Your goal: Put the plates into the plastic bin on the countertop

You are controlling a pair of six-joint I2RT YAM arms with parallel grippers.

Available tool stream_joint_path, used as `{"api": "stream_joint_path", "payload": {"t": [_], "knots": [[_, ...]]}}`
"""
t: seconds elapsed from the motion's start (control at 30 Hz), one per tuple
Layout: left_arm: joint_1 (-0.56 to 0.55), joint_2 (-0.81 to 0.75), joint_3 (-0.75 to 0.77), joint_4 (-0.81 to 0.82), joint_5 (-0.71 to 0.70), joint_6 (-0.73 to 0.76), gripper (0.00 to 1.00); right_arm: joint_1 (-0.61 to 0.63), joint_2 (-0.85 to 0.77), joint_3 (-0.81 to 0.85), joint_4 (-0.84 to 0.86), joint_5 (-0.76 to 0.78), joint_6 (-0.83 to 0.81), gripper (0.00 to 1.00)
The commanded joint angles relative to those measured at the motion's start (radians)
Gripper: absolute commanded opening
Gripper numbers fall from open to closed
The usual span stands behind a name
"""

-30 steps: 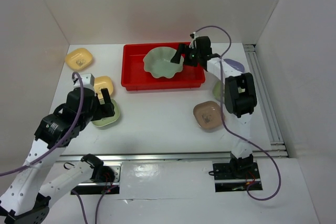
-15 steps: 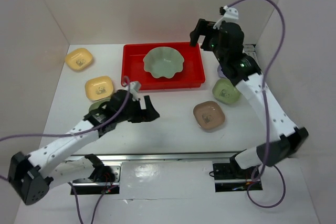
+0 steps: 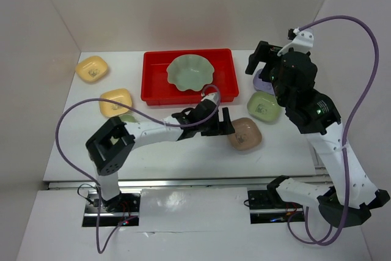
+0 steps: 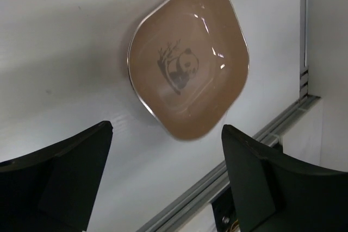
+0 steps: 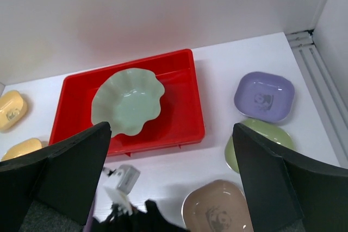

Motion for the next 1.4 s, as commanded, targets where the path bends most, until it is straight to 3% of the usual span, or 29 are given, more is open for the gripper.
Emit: {"api": "stream_joint_path", "payload": {"t": [0.0,0.37,0.57,0.63,0.7,0.87,0.9,0.93,1.17,1.27,1.37], "knots": [[-0.003,0.104,0.132,0.004,-0.033,-0.028,0.92,0.015,0.009,-0.023,-0.048,0.011,0.012,1.0],[-0.022,0.276,0.293,-0.205,-0.163,-0.086,0.79,0.024,-0.019,-0.014,-0.02,-0.023,0.012,1.0],[-0.04,0.345,0.391,-0.301,-0.232,-0.095,0.66,0.024,-0.028,-0.034,-0.011,-0.032,0.012,1.0],[-0.04,0.366,0.401,-0.323,-0.232,-0.095,0.58,0.024,-0.028,-0.034,-0.002,-0.032,0.003,1.0],[-0.04,0.366,0.41,-0.344,-0.257,-0.106,0.41,0.024,-0.037,-0.034,-0.002,-0.032,0.003,1.0],[-0.04,0.377,0.418,-0.426,-0.298,-0.115,0.22,0.024,-0.048,-0.034,0.007,-0.032,0.003,1.0],[-0.04,0.389,0.427,-0.447,-0.31,-0.115,0.15,0.024,-0.057,-0.043,0.007,-0.032,0.003,1.0],[-0.04,0.389,0.442,-0.496,-0.311,-0.115,0.0,0.024,-0.057,-0.043,0.016,-0.032,0.003,1.0],[-0.072,0.223,0.363,-0.576,-0.456,-0.068,0.0,0.024,-0.057,-0.034,0.007,-0.032,-0.006,1.0],[-0.084,0.112,0.342,-0.576,-0.456,0.056,0.0,0.024,-0.077,-0.034,0.007,-0.021,-0.006,1.0],[-0.072,0.055,0.419,-0.585,-0.395,0.193,0.0,0.024,-0.086,-0.024,0.016,-0.03,-0.006,1.0]]}}
